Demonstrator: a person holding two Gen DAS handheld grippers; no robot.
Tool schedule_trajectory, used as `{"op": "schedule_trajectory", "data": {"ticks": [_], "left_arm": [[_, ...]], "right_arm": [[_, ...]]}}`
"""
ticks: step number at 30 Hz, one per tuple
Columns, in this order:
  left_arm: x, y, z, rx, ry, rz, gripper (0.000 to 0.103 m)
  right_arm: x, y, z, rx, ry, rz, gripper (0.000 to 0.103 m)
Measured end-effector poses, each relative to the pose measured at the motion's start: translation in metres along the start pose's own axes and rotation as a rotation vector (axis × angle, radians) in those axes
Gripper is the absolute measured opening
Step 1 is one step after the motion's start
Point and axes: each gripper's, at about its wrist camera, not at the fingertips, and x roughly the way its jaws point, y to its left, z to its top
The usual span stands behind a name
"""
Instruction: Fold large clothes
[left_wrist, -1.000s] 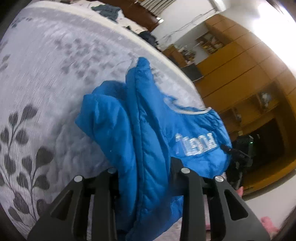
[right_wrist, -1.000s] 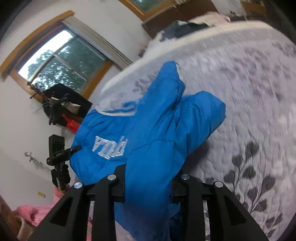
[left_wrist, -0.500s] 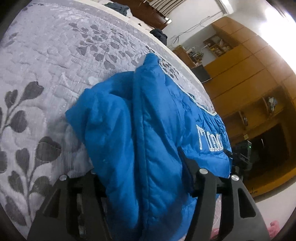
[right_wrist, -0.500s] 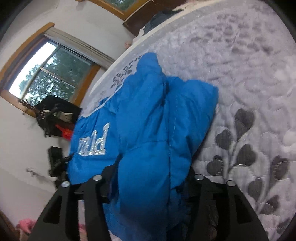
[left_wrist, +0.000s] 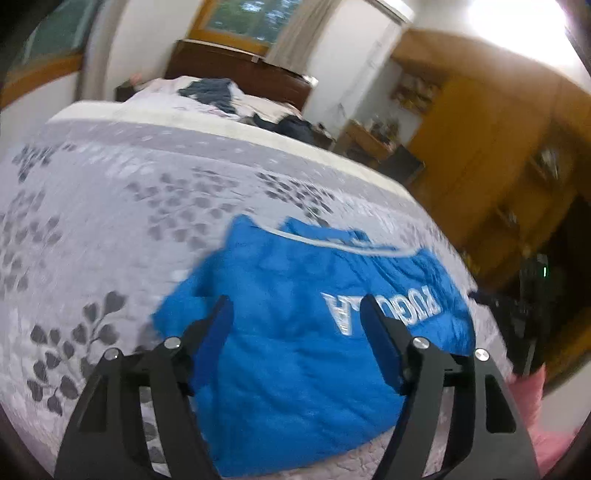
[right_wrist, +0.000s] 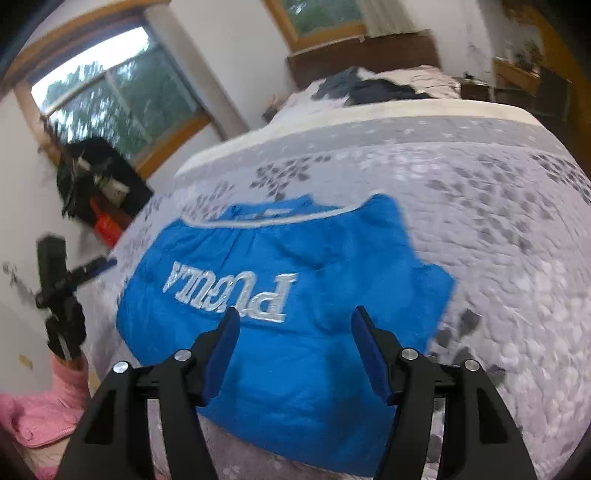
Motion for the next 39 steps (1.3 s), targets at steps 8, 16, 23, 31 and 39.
{"op": "schedule_trajectory", "data": {"ticks": [8,16,23,31,39], "left_arm": [[0.056,-0.015,-0.009,0.056,0.092,0.144,0.071],[0.085,-0.003,-0.005,0.056,0.096,0.197,0.071],[0.088,-0.002,-0.003,0.044,0.107,0.187,0.071],[0.060,-0.033,-0.003,0.073,0.066,0.129,0.075],[0.075,-0.072,-0.022,0.132,0.135,0.057,0.076]], "right_arm": [[0.049,-0.004,0.011,0.005,0.078,-0.073,0.063],[0.078,-0.020,0.021,0.044,0.112,-0.077,0.063],[0.074,-0.022,0.022,0.061,0.102,-0.065,0.063],[0.001,-0.040,0.001,0.126,-0.013,-0.072,0.082],[-0.009,-0.095,-0.056,0.316,0.032,0.046,0.084]]}}
